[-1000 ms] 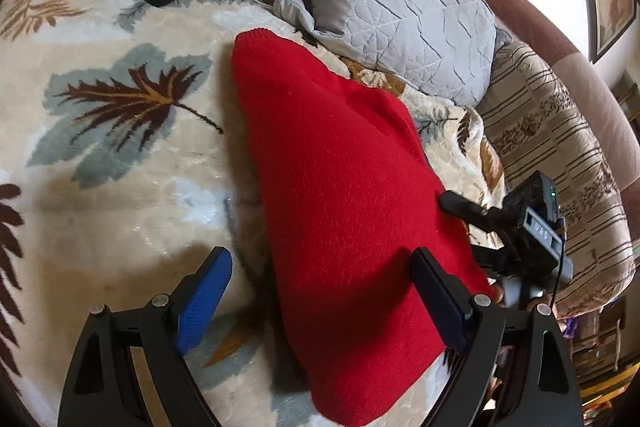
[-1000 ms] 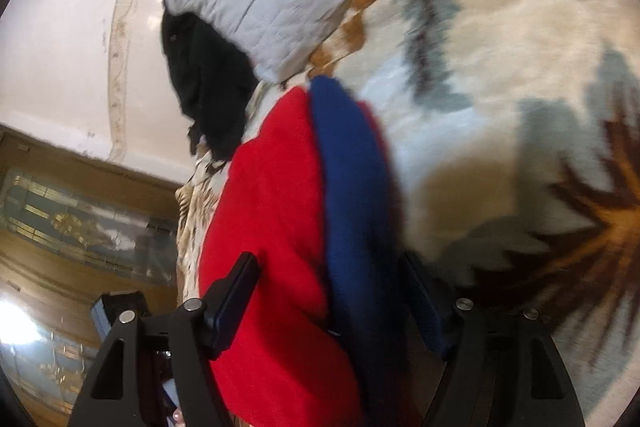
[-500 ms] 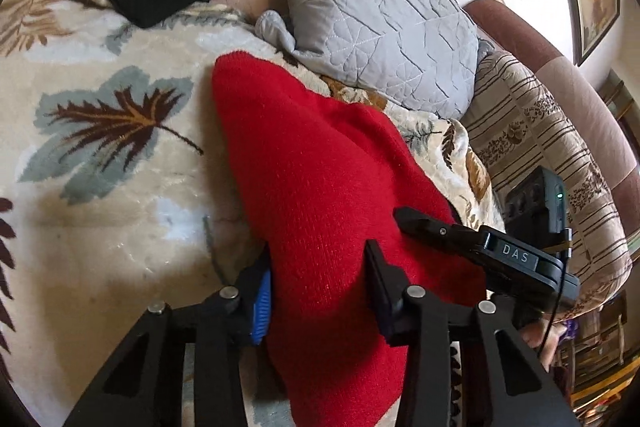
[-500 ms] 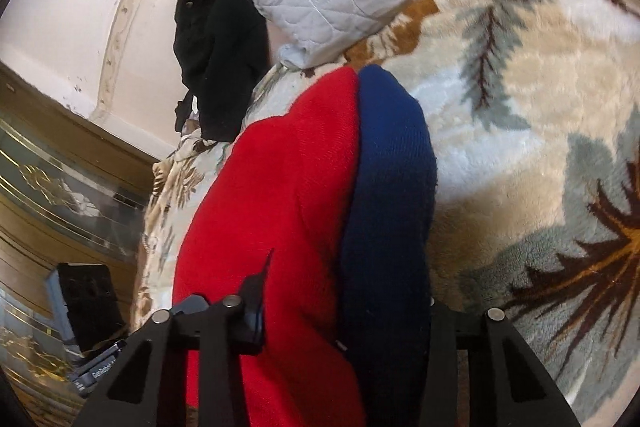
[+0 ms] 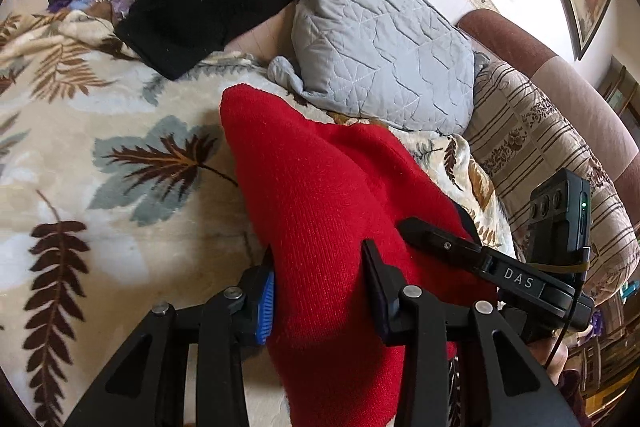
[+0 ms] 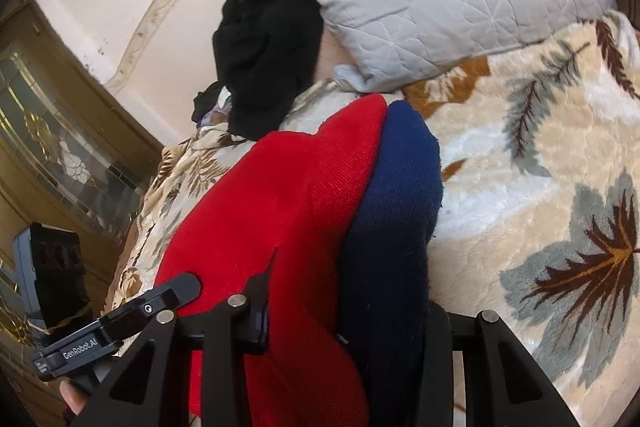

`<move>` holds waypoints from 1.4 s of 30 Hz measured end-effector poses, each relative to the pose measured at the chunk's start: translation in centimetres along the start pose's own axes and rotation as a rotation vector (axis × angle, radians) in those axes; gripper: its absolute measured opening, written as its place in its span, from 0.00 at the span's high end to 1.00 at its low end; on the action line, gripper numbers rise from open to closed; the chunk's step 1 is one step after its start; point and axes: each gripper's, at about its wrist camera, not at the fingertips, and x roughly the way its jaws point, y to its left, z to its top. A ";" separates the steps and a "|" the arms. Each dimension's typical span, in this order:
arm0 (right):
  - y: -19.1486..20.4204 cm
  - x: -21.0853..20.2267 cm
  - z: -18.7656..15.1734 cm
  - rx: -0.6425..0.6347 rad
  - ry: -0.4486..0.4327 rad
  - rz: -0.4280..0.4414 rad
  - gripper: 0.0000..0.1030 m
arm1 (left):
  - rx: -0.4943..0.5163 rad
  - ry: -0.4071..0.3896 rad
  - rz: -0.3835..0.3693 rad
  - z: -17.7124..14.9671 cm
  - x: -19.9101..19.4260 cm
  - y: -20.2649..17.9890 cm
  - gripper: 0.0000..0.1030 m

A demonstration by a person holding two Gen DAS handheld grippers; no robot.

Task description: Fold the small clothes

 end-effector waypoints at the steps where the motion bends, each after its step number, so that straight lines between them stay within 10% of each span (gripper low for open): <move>1: 0.3 -0.2 -0.2 -0.006 -0.005 0.002 0.59 | 0.002 -0.002 0.003 0.0 -0.3 0.0 0.61; 42: 7.1 -1.0 -9.7 -0.178 -0.012 -0.121 0.59 | 0.157 0.068 0.210 -7.5 -5.5 0.3 0.61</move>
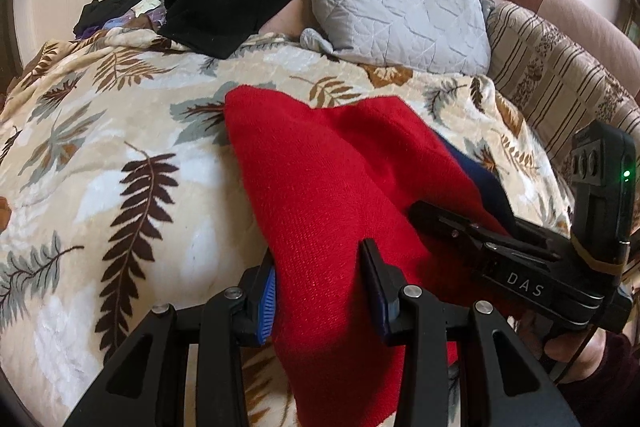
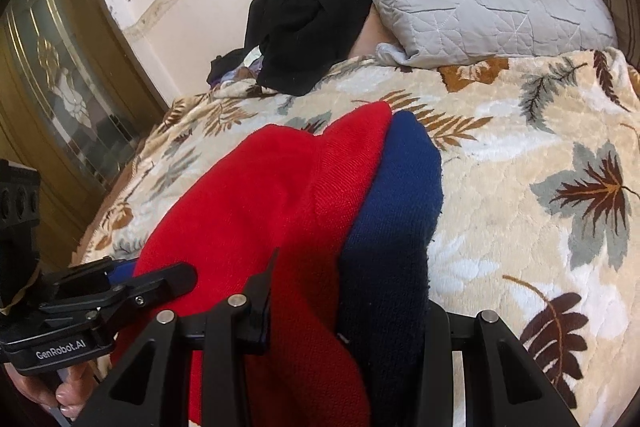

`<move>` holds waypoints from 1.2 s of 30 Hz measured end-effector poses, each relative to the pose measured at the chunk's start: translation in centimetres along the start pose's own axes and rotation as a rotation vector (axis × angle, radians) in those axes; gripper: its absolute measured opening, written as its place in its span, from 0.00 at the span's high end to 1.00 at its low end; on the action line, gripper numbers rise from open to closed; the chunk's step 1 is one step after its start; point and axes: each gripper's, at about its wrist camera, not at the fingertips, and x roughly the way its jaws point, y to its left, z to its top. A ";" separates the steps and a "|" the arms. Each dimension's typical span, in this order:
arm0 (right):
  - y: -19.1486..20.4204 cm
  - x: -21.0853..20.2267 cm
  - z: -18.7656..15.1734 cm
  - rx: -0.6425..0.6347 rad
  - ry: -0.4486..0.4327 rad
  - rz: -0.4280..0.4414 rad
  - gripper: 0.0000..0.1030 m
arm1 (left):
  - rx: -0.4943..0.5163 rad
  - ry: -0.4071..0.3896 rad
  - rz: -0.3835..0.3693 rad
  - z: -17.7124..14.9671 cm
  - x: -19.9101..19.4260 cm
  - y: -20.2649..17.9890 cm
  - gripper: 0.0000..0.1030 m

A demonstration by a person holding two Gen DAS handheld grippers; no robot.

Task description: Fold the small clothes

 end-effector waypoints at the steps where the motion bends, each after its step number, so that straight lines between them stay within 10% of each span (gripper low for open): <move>1: 0.2 0.0 -0.1 -0.012 -0.002 -0.008 0.59 | 0.000 0.003 0.002 -0.2 0.1 0.1 0.61; 36: 1.9 0.2 -0.7 -0.073 0.015 -0.118 0.52 | 0.002 0.027 0.006 -1.1 0.7 1.7 0.47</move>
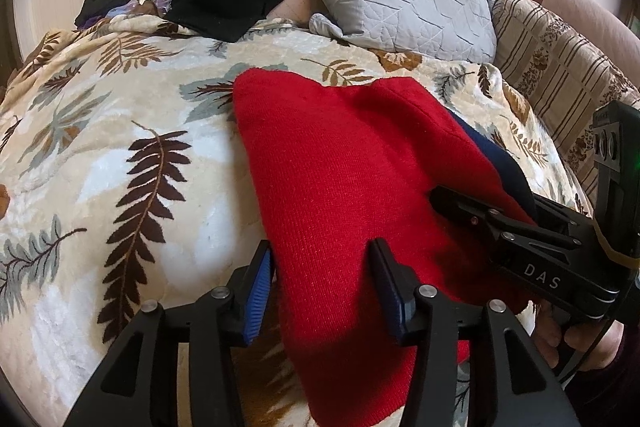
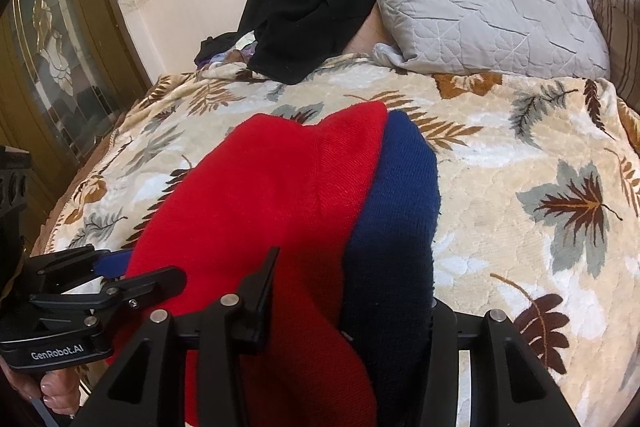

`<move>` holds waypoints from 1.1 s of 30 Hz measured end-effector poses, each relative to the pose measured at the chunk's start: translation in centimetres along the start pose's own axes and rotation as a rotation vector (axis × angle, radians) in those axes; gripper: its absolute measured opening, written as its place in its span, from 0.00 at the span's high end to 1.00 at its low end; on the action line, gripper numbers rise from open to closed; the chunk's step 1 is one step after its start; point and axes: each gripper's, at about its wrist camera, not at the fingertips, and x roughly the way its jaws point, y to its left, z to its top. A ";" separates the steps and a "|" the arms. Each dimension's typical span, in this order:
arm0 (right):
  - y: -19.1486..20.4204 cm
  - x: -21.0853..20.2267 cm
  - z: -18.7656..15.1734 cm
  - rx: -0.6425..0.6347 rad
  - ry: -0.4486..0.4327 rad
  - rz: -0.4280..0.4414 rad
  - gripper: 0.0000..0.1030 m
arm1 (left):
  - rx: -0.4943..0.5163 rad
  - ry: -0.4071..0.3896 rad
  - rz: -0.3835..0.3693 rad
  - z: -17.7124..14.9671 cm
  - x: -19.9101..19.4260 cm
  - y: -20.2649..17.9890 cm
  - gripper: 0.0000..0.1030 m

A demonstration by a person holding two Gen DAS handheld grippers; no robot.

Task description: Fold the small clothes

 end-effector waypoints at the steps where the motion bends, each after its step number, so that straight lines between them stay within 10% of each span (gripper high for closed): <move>1: 0.0 0.0 0.0 -0.002 0.000 -0.003 0.52 | 0.000 -0.001 0.005 0.0 0.0 0.0 0.46; 14: -1.4 -0.9 0.5 0.041 0.027 -0.008 0.47 | 0.064 -0.057 0.103 0.0 -2.3 -0.9 0.41; 27: -4.0 -2.9 4.6 0.189 -0.129 0.093 0.45 | 0.067 -0.141 0.189 3.7 -1.8 -1.3 0.41; 33: -5.4 3.5 4.2 0.322 0.106 0.240 0.45 | 0.076 -0.063 0.211 3.8 1.3 -1.5 0.38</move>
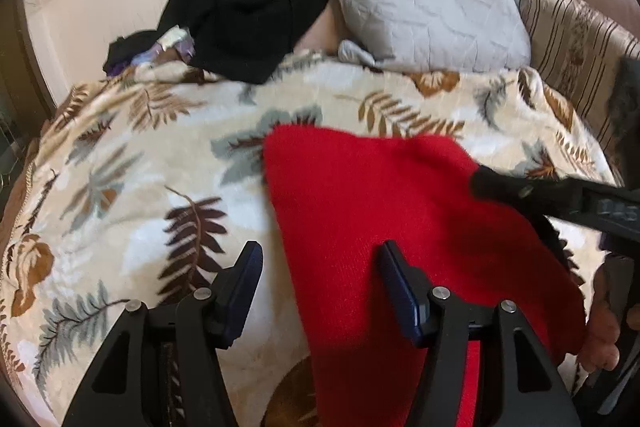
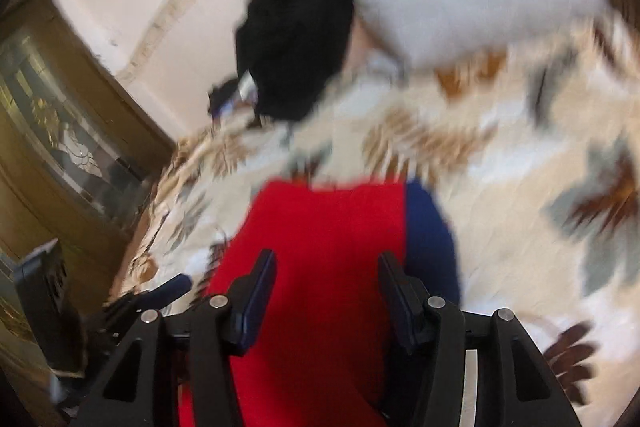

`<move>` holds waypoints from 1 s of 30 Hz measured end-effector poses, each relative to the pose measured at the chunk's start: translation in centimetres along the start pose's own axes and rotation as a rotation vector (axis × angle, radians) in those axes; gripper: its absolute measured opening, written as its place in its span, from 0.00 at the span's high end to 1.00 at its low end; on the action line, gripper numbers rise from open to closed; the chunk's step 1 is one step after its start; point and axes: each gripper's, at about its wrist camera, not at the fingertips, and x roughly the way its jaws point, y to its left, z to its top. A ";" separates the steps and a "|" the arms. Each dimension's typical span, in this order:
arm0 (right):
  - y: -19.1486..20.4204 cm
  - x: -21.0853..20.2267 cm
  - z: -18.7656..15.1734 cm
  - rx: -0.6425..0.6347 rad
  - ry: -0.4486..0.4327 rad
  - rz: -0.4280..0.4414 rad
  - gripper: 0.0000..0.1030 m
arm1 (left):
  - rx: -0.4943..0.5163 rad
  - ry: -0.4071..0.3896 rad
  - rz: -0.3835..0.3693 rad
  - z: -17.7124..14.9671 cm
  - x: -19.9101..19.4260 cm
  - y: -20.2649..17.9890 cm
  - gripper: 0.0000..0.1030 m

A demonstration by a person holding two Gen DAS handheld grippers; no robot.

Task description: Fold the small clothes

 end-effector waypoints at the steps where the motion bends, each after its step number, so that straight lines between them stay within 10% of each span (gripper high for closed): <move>1: -0.6 0.8 -0.1 0.019 0.035 -0.008 0.46 | 0.002 0.002 -0.002 -0.1 0.2 -0.1 0.37; 13: 0.4 -6.2 -3.1 -0.078 -0.056 -0.047 0.52 | 0.036 -0.065 0.045 -2.3 -4.7 -1.1 0.35; 16: 0.5 -7.9 -4.8 -0.090 -0.079 -0.029 0.52 | -0.001 -0.068 0.073 -3.1 -5.9 -1.1 0.19; 24: 0.5 -4.8 -8.5 -0.139 0.015 -0.164 0.51 | -0.053 0.053 0.125 -7.4 -3.9 -1.5 0.14; 30: 0.9 -7.8 -9.0 -0.141 -0.066 -0.189 0.51 | -0.047 -0.034 0.156 -7.1 -6.4 -1.6 0.15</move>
